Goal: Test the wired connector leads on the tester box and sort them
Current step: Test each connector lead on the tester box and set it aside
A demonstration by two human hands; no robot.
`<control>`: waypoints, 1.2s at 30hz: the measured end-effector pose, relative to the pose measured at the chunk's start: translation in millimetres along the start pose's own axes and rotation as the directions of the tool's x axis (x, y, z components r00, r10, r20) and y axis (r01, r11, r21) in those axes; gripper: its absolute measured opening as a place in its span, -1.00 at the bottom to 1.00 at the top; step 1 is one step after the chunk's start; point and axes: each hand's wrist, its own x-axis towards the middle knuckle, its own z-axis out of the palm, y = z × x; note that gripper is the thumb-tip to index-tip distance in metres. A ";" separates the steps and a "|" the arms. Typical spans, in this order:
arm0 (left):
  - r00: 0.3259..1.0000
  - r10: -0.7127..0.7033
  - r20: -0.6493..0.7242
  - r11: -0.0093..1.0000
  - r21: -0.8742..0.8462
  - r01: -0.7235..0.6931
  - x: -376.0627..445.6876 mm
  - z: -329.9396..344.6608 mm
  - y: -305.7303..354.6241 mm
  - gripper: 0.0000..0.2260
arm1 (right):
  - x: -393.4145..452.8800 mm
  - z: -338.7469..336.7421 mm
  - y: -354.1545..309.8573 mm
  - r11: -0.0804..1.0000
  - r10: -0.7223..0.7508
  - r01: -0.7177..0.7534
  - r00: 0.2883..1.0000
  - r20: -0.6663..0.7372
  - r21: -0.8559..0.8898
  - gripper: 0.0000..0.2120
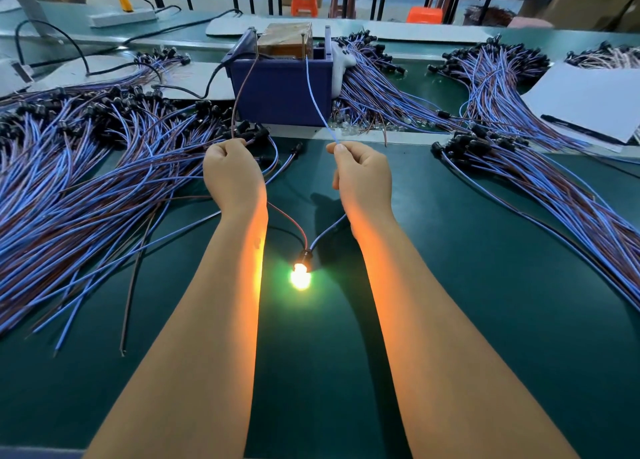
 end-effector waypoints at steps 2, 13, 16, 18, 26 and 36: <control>0.999 0.024 0.037 1.000 0.015 -0.025 -0.6 1.0 -2.2 -0.78 | -1.6 1.8 -2.1 0.998 -0.059 0.059 0.998 -0.028 0.010 -0.79; 0.851 0.074 0.519 0.997 -0.065 -0.047 -18.6 12.8 -3.7 -0.82 | -5.1 10.3 -1.7 0.972 -0.168 0.190 0.973 0.156 -0.140 -0.81; 0.858 0.081 0.507 0.997 -0.054 -0.062 -16.7 11.1 -3.5 -0.82 | -6.7 8.8 -2.3 0.968 -0.179 0.209 0.963 0.203 -0.139 -0.85; 0.890 0.065 0.452 0.992 -0.122 -0.010 -11.5 9.5 -1.9 -0.81 | -8.8 7.2 -2.8 0.948 -0.196 0.246 0.951 0.239 -0.201 -0.91; 0.934 -0.046 0.356 0.874 -0.438 0.210 0.4 -1.5 6.1 -0.77 | -9.8 -1.8 -6.7 0.851 -0.187 0.295 0.943 0.273 -0.435 -0.59; 0.950 0.010 0.313 0.858 -0.490 0.152 -3.6 -6.6 11.1 -0.74 | -9.6 -9.3 -12.9 0.776 -0.172 0.200 0.980 0.105 -0.598 -0.84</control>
